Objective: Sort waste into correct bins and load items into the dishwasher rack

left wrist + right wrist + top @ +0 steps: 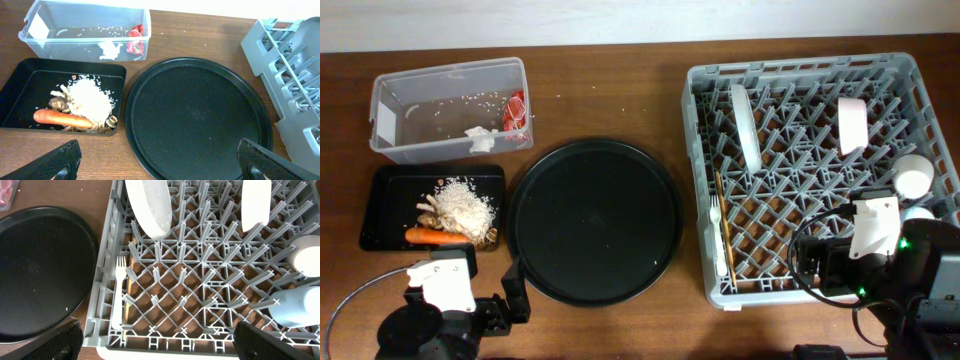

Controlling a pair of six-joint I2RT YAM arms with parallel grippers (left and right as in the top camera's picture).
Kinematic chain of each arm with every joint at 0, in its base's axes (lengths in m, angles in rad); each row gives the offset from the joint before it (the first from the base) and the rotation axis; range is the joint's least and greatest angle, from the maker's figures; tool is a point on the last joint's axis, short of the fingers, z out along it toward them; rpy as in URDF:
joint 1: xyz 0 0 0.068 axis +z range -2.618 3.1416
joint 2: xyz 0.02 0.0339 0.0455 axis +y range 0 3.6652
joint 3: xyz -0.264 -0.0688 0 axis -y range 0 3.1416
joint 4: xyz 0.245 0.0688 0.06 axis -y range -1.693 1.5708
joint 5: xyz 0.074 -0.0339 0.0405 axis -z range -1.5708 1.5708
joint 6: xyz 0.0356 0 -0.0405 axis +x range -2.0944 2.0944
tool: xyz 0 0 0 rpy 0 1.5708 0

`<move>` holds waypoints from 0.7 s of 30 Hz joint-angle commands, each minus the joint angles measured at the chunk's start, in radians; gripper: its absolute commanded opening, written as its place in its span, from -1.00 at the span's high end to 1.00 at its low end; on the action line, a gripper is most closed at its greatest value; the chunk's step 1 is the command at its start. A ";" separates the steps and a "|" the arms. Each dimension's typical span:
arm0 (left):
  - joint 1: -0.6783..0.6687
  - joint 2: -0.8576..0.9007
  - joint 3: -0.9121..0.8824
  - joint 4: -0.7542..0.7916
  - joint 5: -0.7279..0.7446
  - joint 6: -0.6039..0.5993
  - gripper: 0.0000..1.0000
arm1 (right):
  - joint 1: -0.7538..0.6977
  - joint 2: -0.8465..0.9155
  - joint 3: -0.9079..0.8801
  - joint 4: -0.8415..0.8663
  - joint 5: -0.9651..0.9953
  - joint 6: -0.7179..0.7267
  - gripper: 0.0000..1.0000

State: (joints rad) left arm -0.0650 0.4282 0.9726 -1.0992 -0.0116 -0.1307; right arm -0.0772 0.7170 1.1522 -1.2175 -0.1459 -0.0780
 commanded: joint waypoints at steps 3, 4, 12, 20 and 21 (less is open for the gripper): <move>0.003 -0.004 -0.008 -0.001 -0.010 0.013 -0.98 | -0.003 -0.001 -0.009 0.002 0.016 0.008 -0.97; 0.003 -0.004 -0.008 -0.001 -0.010 0.013 -0.98 | -0.002 -0.002 -0.009 0.002 0.016 0.008 -0.97; 0.003 -0.004 -0.008 -0.001 -0.010 0.013 -0.98 | 0.044 -0.235 -0.113 0.180 0.113 0.008 -0.97; 0.003 -0.004 -0.008 -0.001 -0.010 0.013 -0.98 | 0.072 -0.714 -0.966 1.128 0.000 0.008 -0.97; 0.003 -0.004 -0.008 -0.001 -0.010 0.013 -0.98 | 0.072 -0.714 -1.018 1.191 0.027 0.008 -0.97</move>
State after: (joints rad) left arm -0.0650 0.4297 0.9691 -1.1019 -0.0158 -0.1307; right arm -0.0120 0.0143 0.2001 -0.0994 -0.1402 -0.0780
